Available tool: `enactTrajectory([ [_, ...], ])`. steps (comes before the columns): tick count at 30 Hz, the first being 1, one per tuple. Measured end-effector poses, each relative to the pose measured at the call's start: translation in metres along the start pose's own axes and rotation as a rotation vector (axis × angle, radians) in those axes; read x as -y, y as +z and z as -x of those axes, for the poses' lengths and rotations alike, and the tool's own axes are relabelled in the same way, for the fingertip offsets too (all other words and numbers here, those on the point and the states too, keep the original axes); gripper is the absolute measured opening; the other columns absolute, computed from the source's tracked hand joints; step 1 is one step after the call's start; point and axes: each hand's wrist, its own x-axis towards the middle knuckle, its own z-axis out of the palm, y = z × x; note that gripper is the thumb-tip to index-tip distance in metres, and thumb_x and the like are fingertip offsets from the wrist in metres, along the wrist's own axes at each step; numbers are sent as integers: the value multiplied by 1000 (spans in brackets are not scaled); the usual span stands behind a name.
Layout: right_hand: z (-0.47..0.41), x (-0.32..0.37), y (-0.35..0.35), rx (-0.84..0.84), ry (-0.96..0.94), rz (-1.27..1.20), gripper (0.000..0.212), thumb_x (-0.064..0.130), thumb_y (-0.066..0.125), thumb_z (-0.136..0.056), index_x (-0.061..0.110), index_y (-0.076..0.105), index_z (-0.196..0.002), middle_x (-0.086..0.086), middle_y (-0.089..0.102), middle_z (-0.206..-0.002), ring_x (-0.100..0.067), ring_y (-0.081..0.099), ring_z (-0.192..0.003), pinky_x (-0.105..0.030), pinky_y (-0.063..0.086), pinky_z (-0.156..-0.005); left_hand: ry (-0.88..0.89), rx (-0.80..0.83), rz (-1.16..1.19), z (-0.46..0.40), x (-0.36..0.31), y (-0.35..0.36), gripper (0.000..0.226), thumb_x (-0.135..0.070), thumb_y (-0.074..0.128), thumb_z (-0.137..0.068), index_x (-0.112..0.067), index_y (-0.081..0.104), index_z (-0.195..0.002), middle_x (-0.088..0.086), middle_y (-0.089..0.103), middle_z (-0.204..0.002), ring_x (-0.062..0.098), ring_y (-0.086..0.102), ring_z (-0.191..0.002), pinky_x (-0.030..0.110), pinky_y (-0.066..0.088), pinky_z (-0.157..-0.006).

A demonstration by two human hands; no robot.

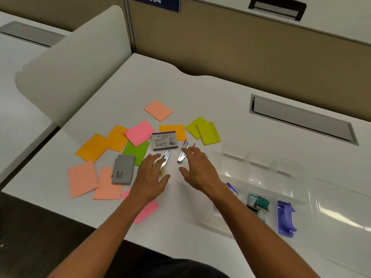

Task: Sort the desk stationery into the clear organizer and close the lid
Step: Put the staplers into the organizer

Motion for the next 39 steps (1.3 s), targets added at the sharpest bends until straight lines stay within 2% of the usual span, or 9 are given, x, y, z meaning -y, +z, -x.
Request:
enactTrajectory([
  [9, -27, 9, 11, 89, 106, 37, 69, 39, 60, -92, 23, 27, -150, -9, 25, -157, -29, 36, -137, -41, 40, -105, 0, 53, -10, -16, 12, 6, 50, -29, 69, -83, -14, 57, -129, 12, 43, -146, 32, 32, -139, 45, 30, -113],
  [13, -35, 8, 18, 73, 143, 103, 68, 41, 61, -90, 17, 31, -146, -11, 29, -153, -31, 41, -130, -40, 46, -98, 46, 40, -44, -22, 13, 6, 50, -26, 72, -79, -12, 58, -125, 13, 52, -137, 33, 47, -123, 44, 41, -101],
  [19, -43, 8, 27, -5, 173, 138, 65, 41, 67, -86, 18, 38, -140, -8, 39, -143, -27, 47, -122, -38, 51, -88, 41, 58, -23, -30, 12, 5, 50, -26, 72, -79, -11, 57, -124, 8, 60, -121, 29, 52, -106, 40, 46, -90],
  [23, -44, 8, 29, -27, 201, 108, 68, 48, 69, -83, 19, 40, -137, -7, 45, -134, -25, 49, -117, -36, 51, -85, 26, 55, -30, -30, 10, 5, 47, -20, 69, -80, -10, 57, -124, 9, 62, -117, 30, 54, -102, 42, 48, -86],
  [27, -37, 6, 29, -33, 222, 119, 76, 63, 69, -76, 19, 42, -132, -7, 49, -129, -25, 48, -114, -37, 51, -83, 7, 50, -23, -29, 5, 3, 45, -10, 64, -78, -9, 58, -122, 10, 64, -111, 32, 55, -96, 45, 49, -81],
  [31, -31, 3, 29, 28, 192, 125, 85, 64, 71, -73, 24, 36, -140, -8, 45, -136, -29, 51, -116, -39, 51, -85, -77, 25, 34, -25, -1, 3, 43, -10, 62, -78, -11, 57, -121, 10, 64, -103, 30, 55, -93, 42, 49, -76],
  [33, -29, 1, 29, 67, 175, 148, 81, 63, 71, -74, 23, 42, -137, -9, 43, -136, -28, 51, -116, -37, 50, -86, -119, 9, 70, -22, -3, 3, 41, -11, 62, -79, -11, 57, -119, 10, 64, -100, 29, 56, -92, 39, 48, -74],
  [37, -18, 1, 28, 64, 154, 170, 76, 68, 69, -72, 16, 51, -125, -11, 42, -127, -26, 54, -103, -36, 52, -81, -182, -14, 109, -17, -9, 3, 44, -14, 64, -79, -13, 56, -122, 9, 65, -106, 26, 58, -96, 41, 52, -80],
  [39, -14, 1, 28, 56, 143, 177, 60, 52, 70, -81, 13, 53, -122, -12, 40, -128, -26, 56, -99, -34, 51, -79, -196, -31, 122, -13, -11, 4, 45, -14, 64, -79, -12, 56, -123, 9, 65, -108, 27, 58, -98, 41, 51, -81],
])
